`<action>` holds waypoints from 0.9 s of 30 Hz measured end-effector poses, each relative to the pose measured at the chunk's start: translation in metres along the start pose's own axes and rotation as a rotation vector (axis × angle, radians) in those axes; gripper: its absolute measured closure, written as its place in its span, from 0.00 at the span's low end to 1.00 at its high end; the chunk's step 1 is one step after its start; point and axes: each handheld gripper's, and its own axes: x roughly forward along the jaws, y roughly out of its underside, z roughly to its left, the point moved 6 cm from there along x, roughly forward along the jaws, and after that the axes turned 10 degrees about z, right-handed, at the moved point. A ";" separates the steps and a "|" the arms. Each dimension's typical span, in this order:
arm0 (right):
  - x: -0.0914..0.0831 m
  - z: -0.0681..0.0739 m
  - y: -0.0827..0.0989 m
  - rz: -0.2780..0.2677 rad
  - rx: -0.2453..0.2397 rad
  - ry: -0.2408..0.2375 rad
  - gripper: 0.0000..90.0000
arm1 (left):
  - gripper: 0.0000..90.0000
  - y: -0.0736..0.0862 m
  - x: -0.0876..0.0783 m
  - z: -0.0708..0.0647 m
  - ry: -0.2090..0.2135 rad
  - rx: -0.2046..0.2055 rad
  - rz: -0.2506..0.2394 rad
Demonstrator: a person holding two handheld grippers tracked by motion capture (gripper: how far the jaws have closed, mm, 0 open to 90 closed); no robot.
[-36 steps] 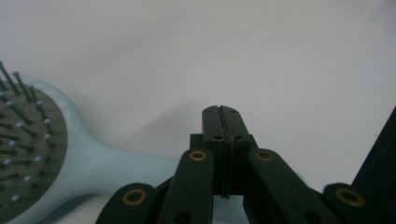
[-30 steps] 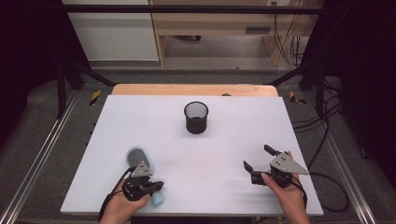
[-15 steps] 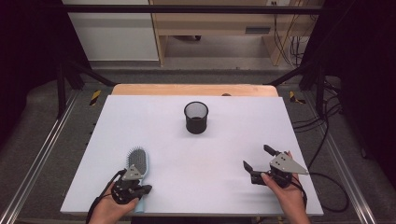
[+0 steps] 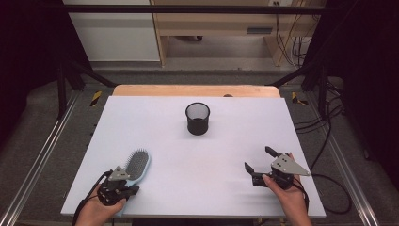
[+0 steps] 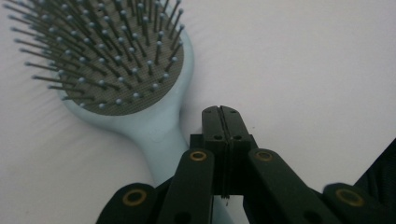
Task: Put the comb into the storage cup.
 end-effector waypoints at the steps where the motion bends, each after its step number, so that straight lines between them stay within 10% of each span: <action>1: 0.000 0.000 0.000 0.000 0.001 0.000 0.06 | 1.00 0.001 -0.001 0.002 -0.004 -0.002 0.002; 27: 0.000 0.003 0.000 0.006 -0.005 -0.003 0.06 | 1.00 0.011 -0.012 0.036 -0.064 -0.049 -0.001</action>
